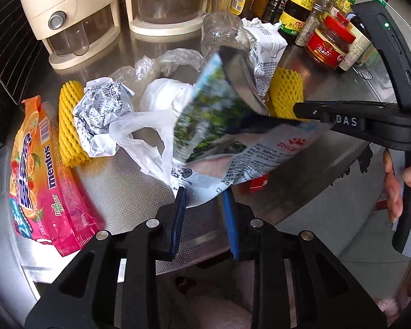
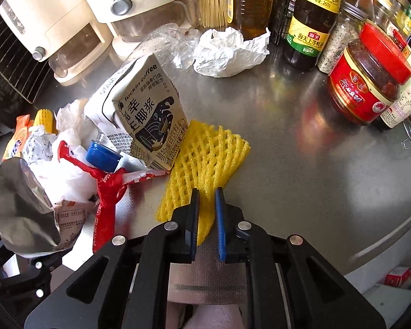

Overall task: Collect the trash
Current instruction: 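Grasp the yellow foam net with the right tool while the left tool grasps the seaweed snack bag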

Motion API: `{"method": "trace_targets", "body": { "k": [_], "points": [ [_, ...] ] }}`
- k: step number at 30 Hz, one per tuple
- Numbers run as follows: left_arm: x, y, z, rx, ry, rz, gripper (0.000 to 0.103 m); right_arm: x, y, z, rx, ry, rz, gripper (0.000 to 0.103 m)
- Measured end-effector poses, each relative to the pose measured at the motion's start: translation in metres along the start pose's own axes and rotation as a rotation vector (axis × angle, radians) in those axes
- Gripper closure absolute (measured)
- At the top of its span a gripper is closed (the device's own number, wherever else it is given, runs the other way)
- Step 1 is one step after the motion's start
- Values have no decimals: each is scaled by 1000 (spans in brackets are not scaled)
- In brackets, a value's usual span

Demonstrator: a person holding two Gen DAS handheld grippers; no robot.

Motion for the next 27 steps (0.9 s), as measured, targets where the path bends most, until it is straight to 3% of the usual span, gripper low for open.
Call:
{"method": "trace_targets", "body": {
  "k": [3, 4, 10, 24, 27],
  "points": [
    [2, 6, -2, 22, -22, -7, 77, 5, -2, 3, 3, -8, 9, 93],
    [3, 8, -2, 26, -32, -7, 85, 6, -2, 4, 4, -7, 11, 93],
    [3, 2, -7, 43, -57, 32, 102, 8, -16, 12, 8, 1, 41, 93],
    [1, -38, 9, 65, -24, 130, 103, 15, -59, 15, 5, -5, 131, 93],
    [1, -40, 10, 27, -20, 132, 103, 19, -63, 15, -9, -3, 131, 93]
  ]
}}
Point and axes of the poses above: each gripper's, at about its wrist camera, not at the fingertips, and y roughly the way its jaws point, z to its right, x to its underside, the point moved 6 cm from there along y, roughly the way its jaws point, and after that the axes turned 2 degrees about -x, right-handed, at the moved point
